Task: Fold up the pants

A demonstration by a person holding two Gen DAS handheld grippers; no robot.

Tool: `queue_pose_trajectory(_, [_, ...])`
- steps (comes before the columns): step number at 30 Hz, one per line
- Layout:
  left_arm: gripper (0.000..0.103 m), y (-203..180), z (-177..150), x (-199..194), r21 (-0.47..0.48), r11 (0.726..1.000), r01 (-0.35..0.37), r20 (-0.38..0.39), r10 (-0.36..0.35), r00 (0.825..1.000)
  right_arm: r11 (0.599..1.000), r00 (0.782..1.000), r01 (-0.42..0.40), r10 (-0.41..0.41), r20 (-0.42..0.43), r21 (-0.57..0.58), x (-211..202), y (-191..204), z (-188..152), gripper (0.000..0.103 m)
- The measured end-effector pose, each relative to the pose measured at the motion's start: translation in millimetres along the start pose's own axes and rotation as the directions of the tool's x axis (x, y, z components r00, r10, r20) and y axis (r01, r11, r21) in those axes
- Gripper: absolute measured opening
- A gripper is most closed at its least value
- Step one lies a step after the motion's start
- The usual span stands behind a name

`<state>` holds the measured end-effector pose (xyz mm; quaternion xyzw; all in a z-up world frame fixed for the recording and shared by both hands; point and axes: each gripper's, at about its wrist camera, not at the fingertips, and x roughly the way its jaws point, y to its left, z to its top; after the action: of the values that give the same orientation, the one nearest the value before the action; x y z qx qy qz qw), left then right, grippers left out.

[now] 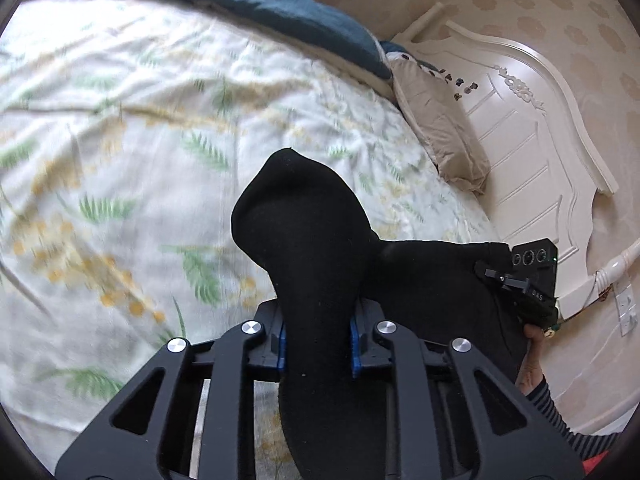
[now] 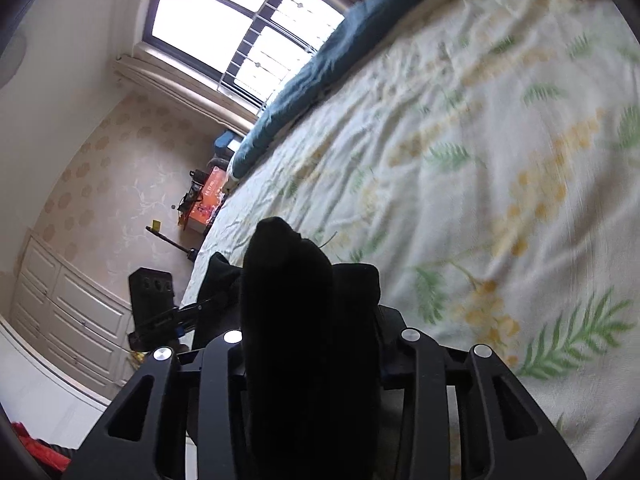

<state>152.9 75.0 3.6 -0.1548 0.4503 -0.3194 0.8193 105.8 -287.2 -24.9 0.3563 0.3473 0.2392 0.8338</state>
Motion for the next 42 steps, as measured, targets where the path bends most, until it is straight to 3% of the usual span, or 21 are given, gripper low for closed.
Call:
queue_pose_trajectory(8, [0.020,14,66,8,0.018,0.998,-0.062,0.034,0.061,0.998,0.999,0.998,-0.053,0.053,0.042,0.002,41,4,58,0.037])
queue_pose_trajectory(15, [0.020,52,109,38,-0.023,0.991,-0.134,0.001,0.134,0.991,0.998,0.999,-0.043,0.042,0.024,0.045,91,-14,95,0.037])
queue_pose_trajectory(18, [0.022,65,109,55,-0.044,0.988,-0.149,-0.035,0.148,0.988,0.994,1.000,-0.023,0.024,-0.011,0.103,105,-36,94,0.037])
queue_pose_trajectory(21, [0.024,73,105,60,-0.056,0.989,-0.134,-0.036,0.132,0.991,0.984,0.997,-0.068,0.071,-0.016,0.165,106,-57,88,0.036])
queue_pose_trajectory(42, [0.032,92,97,66,-0.096,0.995,-0.039,-0.007,0.039,0.999,0.984,0.994,-0.106,0.106,0.008,0.140,94,-68,75,0.036])
